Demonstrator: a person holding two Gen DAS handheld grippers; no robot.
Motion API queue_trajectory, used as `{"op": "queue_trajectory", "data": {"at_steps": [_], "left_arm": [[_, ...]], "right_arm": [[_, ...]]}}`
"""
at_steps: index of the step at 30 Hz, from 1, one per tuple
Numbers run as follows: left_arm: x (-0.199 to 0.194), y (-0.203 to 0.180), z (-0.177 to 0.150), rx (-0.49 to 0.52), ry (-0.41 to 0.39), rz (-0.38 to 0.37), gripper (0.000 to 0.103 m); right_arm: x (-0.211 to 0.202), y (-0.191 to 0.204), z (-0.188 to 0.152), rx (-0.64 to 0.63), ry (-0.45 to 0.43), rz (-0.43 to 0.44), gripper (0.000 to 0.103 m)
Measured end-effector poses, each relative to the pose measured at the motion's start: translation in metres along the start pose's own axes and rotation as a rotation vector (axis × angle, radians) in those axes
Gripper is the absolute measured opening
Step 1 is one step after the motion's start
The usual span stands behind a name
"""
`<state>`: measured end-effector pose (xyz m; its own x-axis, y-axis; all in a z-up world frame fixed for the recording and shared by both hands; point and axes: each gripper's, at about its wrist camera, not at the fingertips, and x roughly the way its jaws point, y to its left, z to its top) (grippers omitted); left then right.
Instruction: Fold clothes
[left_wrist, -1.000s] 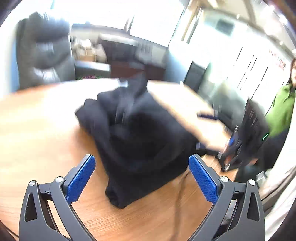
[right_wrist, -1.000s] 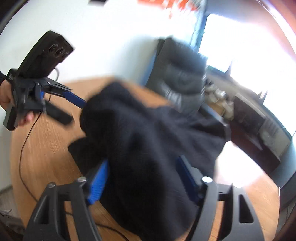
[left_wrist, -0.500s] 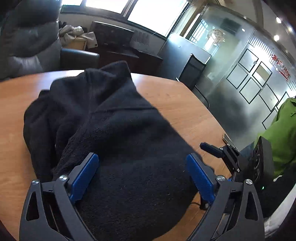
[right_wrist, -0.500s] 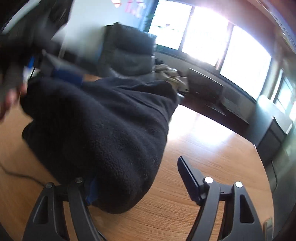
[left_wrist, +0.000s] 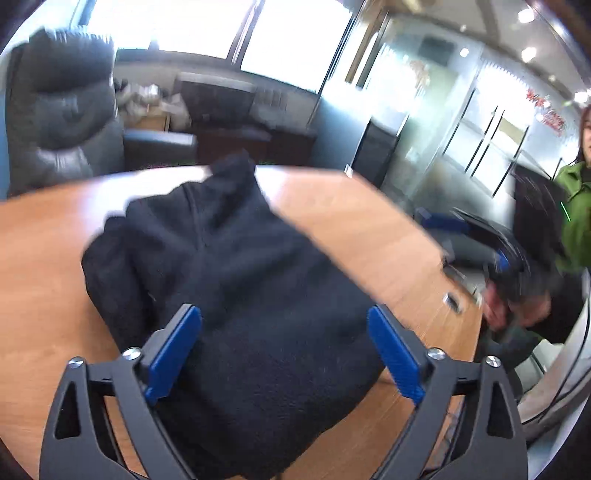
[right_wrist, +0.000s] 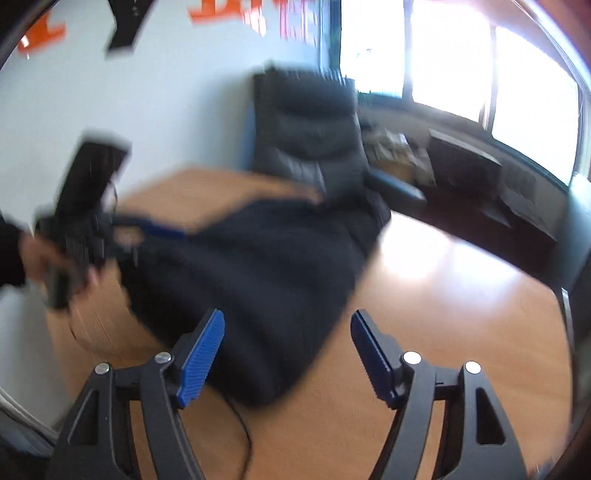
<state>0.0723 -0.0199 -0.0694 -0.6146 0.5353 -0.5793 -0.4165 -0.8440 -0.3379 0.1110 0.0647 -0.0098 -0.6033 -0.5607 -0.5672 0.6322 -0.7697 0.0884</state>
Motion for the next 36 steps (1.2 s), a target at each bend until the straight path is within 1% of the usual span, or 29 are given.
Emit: {"op": "queue_trajectory", "data": {"at_steps": [1,2,3,5,6,8,9,11,12,14,15,16,17,18,20,21,22,23,24,25,26,27,28,30,33,35,36], "left_arm": [[0.001,-0.002,0.001,-0.004,-0.002,-0.005,0.101],[0.004,-0.002,0.001,-0.011,0.001,-0.007,0.101],[0.012,0.002,-0.005,-0.030,0.030,0.002,0.100],[0.029,0.010,-0.020,-0.046,0.077,0.022,0.100],[0.039,0.015,-0.032,-0.027,0.091,0.036,0.100],[0.043,0.020,-0.047,0.016,0.080,0.060,0.100],[0.043,0.022,-0.050,0.014,0.072,0.060,0.100],[0.040,0.024,-0.052,0.002,0.061,0.058,0.100],[0.039,0.024,-0.053,0.003,0.060,0.064,0.100],[0.038,0.027,-0.054,0.003,0.059,0.073,0.100],[0.035,0.032,-0.056,-0.003,0.058,0.070,0.100],[0.033,0.033,-0.055,-0.006,0.059,0.065,0.100],[0.031,0.034,-0.055,-0.009,0.060,0.061,0.100],[0.029,0.035,-0.053,-0.015,0.060,0.056,0.100],[0.022,0.030,-0.045,-0.043,0.061,0.042,0.100],[0.013,0.028,-0.038,-0.070,0.053,0.039,0.100],[0.003,0.026,-0.030,-0.095,0.042,0.034,0.100],[-0.007,0.023,-0.023,-0.107,0.019,0.026,0.101],[-0.018,0.020,-0.015,-0.112,-0.012,0.019,0.102],[-0.027,0.019,-0.008,-0.113,-0.035,0.016,0.103],[-0.033,0.019,-0.001,-0.118,-0.054,0.009,0.103],[-0.029,0.020,0.003,-0.132,-0.057,-0.018,0.103],[-0.017,0.020,0.003,-0.142,-0.049,-0.033,0.103],[0.001,0.025,-0.004,-0.157,0.007,-0.056,0.103],[0.033,0.031,-0.037,-0.142,0.106,-0.030,0.102],[0.032,0.026,-0.059,-0.057,0.071,0.022,0.101],[0.032,0.023,-0.062,-0.038,0.079,0.042,0.101]], "right_arm": [[0.001,-0.011,0.016,0.037,-0.043,0.059,0.082],[0.004,-0.022,0.030,0.068,-0.084,0.107,0.086],[0.020,-0.031,0.041,0.083,-0.093,0.130,0.091],[0.076,-0.050,0.063,0.092,-0.046,0.153,0.092],[0.099,-0.056,0.068,0.097,-0.009,0.166,0.092],[0.152,-0.058,0.069,0.121,0.116,0.229,0.089],[0.177,-0.053,0.068,0.117,0.162,0.251,0.086],[0.230,-0.038,0.068,0.084,0.246,0.279,0.086],[0.253,-0.032,0.064,0.089,0.284,0.278,0.086],[0.285,-0.018,0.045,0.108,0.403,0.241,0.087],[0.294,-0.012,0.039,0.104,0.442,0.224,0.092],[0.298,-0.007,0.039,0.086,0.449,0.212,0.099],[0.303,-0.002,0.039,0.068,0.457,0.200,0.100],[0.304,0.002,0.039,0.045,0.460,0.188,0.101],[0.294,0.003,0.040,-0.002,0.450,0.172,0.096],[0.278,-0.002,0.042,0.004,0.421,0.186,0.085],[0.252,-0.011,0.044,0.035,0.365,0.203,0.082],[0.219,-0.023,0.045,0.083,0.293,0.216,0.083],[0.193,-0.034,0.046,0.114,0.242,0.222,0.086],[0.174,-0.043,0.044,0.117,0.227,0.212,0.091],[0.151,-0.050,0.037,0.111,0.223,0.193,0.092],[0.133,-0.057,0.028,0.096,0.232,0.165,0.092],[0.119,-0.063,0.016,0.067,0.259,0.128,0.092],[0.103,-0.072,-0.009,0.054,0.309,0.085,0.092],[0.089,-0.081,-0.037,0.079,0.350,0.062,0.092],[0.083,-0.086,-0.048,0.108,0.362,0.065,0.092],[0.084,-0.088,-0.050,0.123,0.374,0.074,0.092]]}}
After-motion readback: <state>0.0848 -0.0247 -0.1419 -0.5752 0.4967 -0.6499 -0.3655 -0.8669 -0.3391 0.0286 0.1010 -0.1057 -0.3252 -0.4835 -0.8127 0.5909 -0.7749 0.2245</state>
